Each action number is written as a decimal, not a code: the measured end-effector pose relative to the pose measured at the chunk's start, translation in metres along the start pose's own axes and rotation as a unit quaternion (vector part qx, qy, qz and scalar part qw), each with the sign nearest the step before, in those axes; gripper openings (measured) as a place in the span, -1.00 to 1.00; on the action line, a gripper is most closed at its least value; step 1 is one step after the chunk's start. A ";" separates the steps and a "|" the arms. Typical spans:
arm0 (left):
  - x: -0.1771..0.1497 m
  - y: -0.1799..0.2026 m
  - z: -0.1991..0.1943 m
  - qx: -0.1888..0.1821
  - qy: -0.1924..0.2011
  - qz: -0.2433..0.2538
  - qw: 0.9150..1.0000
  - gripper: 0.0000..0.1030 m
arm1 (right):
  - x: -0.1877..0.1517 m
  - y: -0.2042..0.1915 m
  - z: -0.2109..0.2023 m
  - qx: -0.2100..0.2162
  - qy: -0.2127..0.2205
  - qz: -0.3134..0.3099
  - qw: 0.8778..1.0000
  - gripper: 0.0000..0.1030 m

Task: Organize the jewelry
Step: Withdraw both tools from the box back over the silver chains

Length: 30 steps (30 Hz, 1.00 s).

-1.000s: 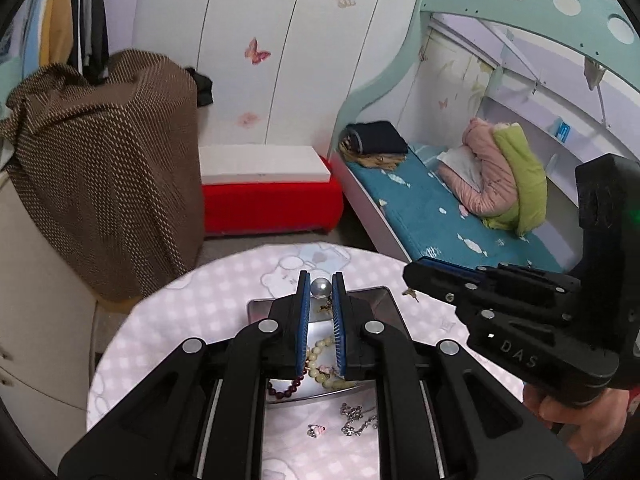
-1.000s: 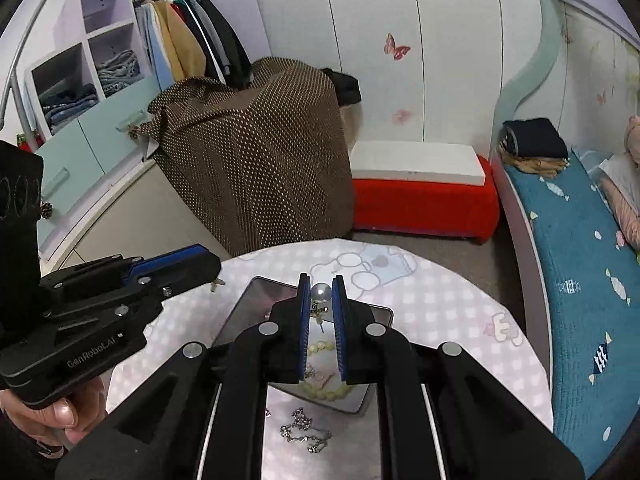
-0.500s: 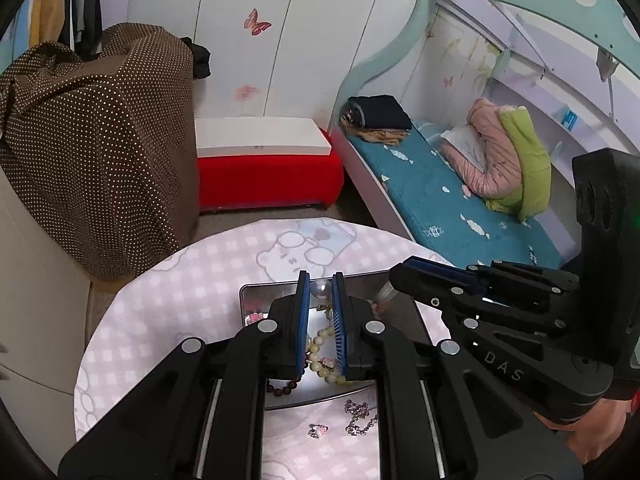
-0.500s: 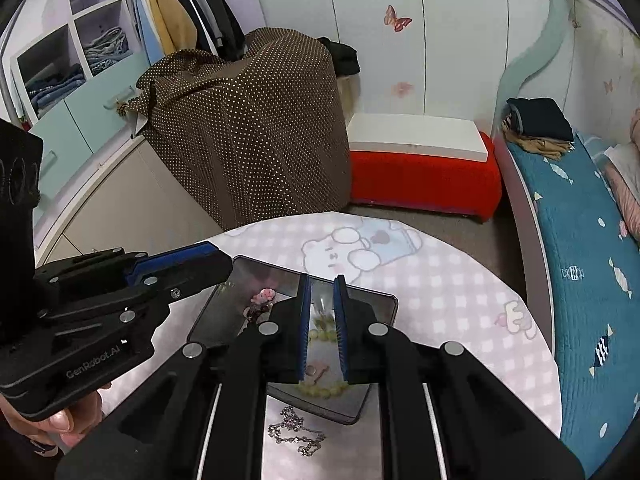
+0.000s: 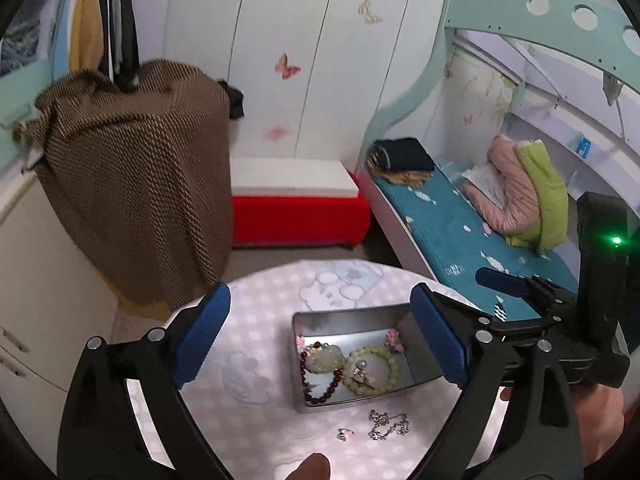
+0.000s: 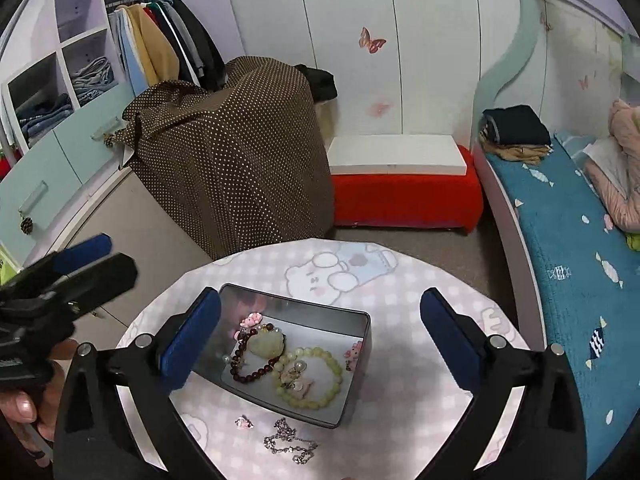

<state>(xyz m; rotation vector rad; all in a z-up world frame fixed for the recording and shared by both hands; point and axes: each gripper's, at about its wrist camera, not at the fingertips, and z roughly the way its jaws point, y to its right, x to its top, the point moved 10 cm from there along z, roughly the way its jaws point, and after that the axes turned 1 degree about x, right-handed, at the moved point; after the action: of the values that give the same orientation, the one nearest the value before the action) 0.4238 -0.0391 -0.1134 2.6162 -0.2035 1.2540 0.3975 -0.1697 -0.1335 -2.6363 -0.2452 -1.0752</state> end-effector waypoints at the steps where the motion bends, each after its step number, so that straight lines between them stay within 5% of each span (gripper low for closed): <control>1: 0.002 0.000 -0.005 0.003 0.006 0.002 1.000 0.80 | 0.001 -0.001 -0.002 0.000 0.003 -0.001 1.000 0.87; 15: -0.013 -0.009 -0.063 0.038 0.053 0.002 0.998 0.85 | -0.006 -0.014 -0.054 -0.025 0.050 -0.019 0.998 0.87; 30: -0.110 -0.023 -0.040 0.065 -0.007 -0.016 0.998 0.85 | -0.103 -0.005 -0.044 -0.078 -0.006 -0.030 0.997 0.87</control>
<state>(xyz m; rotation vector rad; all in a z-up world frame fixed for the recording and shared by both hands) 0.3303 -0.0038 -0.1785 2.7268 -0.0834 1.2788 0.2943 -0.1848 -0.1749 -2.7900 -0.2548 -1.1406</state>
